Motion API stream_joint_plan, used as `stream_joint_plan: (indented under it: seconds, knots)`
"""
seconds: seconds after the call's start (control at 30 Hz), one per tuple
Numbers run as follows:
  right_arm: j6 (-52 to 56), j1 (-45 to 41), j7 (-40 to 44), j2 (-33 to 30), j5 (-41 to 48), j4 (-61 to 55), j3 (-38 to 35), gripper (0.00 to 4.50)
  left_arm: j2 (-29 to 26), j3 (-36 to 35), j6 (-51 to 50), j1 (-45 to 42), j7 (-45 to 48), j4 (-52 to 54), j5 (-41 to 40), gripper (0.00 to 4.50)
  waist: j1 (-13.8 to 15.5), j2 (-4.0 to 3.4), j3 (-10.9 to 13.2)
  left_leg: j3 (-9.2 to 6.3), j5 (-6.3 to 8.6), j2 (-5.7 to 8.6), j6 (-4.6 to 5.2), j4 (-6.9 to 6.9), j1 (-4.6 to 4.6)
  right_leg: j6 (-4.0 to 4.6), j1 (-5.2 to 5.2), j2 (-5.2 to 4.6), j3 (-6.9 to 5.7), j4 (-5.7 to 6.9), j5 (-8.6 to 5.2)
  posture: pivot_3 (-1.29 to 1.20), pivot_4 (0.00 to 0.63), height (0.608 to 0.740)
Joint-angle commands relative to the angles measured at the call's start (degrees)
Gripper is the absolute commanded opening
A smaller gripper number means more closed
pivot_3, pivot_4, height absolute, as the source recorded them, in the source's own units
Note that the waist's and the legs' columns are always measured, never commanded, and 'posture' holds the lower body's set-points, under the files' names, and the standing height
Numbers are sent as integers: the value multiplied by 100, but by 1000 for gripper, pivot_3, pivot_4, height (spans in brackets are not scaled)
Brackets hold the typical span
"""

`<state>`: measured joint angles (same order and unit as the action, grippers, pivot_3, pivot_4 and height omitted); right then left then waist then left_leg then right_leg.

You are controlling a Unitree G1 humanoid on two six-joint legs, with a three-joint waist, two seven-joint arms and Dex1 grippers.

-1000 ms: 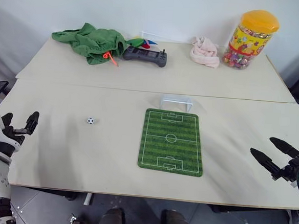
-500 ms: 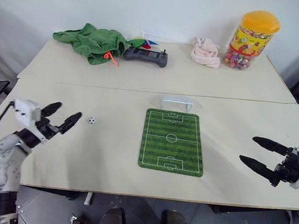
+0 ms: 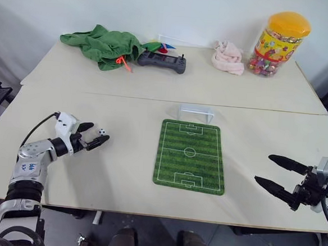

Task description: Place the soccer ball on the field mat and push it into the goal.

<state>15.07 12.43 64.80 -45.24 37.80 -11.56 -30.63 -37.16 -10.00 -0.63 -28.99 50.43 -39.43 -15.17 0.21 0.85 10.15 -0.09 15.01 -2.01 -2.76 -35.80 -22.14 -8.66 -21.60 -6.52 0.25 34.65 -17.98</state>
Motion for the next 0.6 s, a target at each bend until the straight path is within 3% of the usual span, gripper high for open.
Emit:
stream_joint_plan:
  seconds: [0.03,0.3,0.37,0.6]
  knots:
    - [-24,67,-69,21,143,-226,-296,4500,-10,72,191,-155,101,-309,154,3815,-5,-1,0,3,0,0,1,-4,0,0,0,-1,0,0,0,0,150,740]
    - [-18,73,-92,-2,133,-177,-358,4500,122,150,288,-400,295,-591,270,1314,3,-1,0,4,5,0,6,-19,0,-1,5,-3,2,10,0,0,150,740]
    - [-23,45,-76,-21,123,-132,-354,4500,141,153,330,-450,339,-635,280,864,15,-1,0,3,6,0,8,-20,0,-1,5,-3,2,13,1,0,150,740]
    - [-9,-105,-52,-75,95,-16,-338,4500,111,132,429,-559,502,-595,235,865,30,-1,0,4,9,0,9,-22,0,-2,4,-3,2,13,1,0,150,740]
